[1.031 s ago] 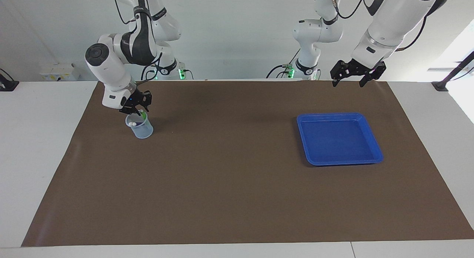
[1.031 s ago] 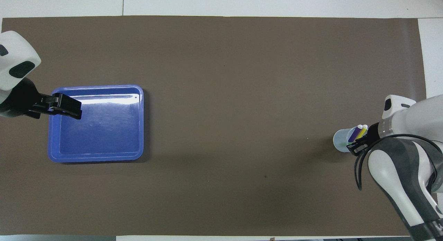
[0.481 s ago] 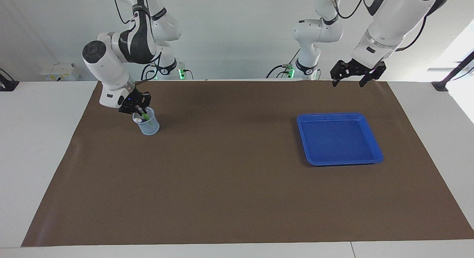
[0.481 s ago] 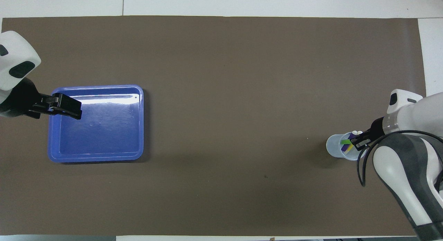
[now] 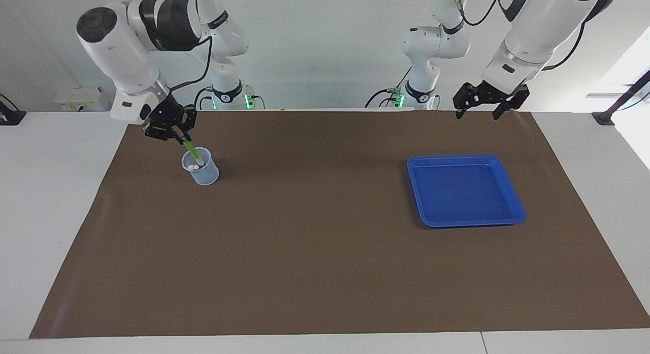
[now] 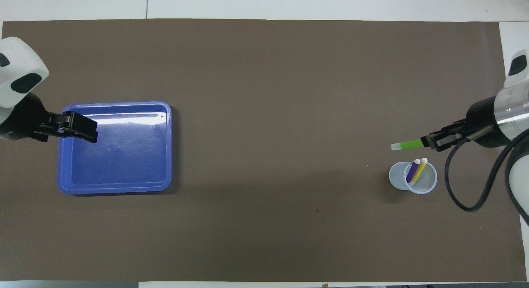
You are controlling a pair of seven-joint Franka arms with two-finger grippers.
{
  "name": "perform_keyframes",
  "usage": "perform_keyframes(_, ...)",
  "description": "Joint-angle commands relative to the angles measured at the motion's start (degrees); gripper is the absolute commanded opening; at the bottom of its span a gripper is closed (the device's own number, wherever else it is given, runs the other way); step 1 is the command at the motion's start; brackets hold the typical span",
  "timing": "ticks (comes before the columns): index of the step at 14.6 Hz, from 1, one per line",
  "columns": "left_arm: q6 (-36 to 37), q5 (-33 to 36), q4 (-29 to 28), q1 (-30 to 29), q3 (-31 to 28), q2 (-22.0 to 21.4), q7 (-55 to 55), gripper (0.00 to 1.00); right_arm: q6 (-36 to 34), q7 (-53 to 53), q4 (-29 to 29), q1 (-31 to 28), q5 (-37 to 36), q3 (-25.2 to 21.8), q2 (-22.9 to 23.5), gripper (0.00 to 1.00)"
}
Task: Right arm passes pens to left for tray arrangement
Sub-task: 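Lift the green pen with the right gripper while the left gripper approaches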
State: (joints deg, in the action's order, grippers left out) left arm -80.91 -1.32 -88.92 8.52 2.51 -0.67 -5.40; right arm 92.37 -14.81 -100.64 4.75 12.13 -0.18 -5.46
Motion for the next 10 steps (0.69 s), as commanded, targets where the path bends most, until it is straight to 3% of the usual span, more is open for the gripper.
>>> perform_keyframes(1,-0.4,-0.6,-2.5,-0.3,-0.2,-1.9,-3.7,1.00,3.8,16.3,0.9,4.3,8.0,0.1,1.9,0.00)
perform_keyframes(7,-3.5,-18.2,-6.3,-5.3,-0.2,-3.0,-28.9,1.00,23.3,50.8,-7.1,16.1,20.7,0.1,-0.6,0.00)
perform_keyframes(10,-7.1,-30.6,-9.7,-6.7,-0.3,-3.0,-48.3,1.00,43.0,63.9,-16.6,24.3,24.7,0.2,-3.5,0.00)
